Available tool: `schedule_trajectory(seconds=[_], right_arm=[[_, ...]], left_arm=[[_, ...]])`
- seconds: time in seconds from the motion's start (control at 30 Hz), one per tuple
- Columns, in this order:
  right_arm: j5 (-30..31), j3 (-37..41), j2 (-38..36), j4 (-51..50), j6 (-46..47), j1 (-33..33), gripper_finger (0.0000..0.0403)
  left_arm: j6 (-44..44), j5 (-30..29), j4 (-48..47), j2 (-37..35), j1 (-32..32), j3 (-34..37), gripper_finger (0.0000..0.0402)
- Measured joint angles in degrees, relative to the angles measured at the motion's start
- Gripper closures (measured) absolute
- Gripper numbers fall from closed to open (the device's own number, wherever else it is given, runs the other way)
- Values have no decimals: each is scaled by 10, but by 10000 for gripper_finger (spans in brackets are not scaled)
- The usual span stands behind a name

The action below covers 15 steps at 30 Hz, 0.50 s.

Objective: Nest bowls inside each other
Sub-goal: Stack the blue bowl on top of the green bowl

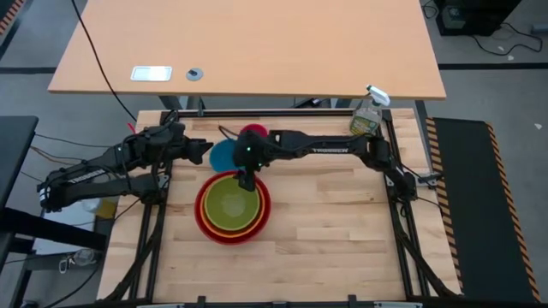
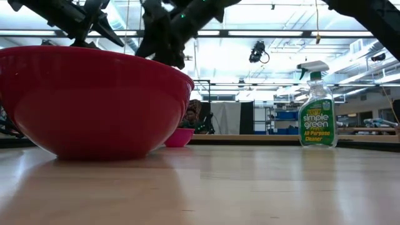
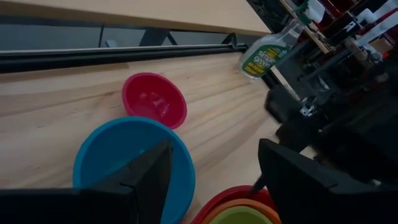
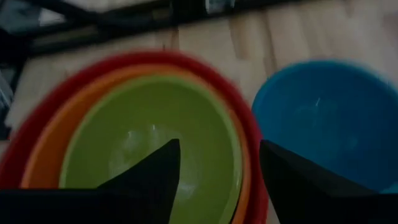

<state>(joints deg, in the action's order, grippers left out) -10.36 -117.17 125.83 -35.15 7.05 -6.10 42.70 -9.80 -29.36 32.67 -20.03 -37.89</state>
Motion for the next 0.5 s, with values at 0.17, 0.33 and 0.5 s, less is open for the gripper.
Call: schedule_trajectory(seconds=[0.17, 0.33, 0.5], right_arm=[[1, -30, -8, -8, -4, -11, 178], [3, -30, -13, -21, 2, -25, 178], [3, -30, -13, -27, 4, -30, 178]], left_arm=[[0, 0, 0, 0, 0, 0, 159], [0, 0, 0, 0, 0, 0, 159], [0, 0, 0, 0, 0, 0, 159]])
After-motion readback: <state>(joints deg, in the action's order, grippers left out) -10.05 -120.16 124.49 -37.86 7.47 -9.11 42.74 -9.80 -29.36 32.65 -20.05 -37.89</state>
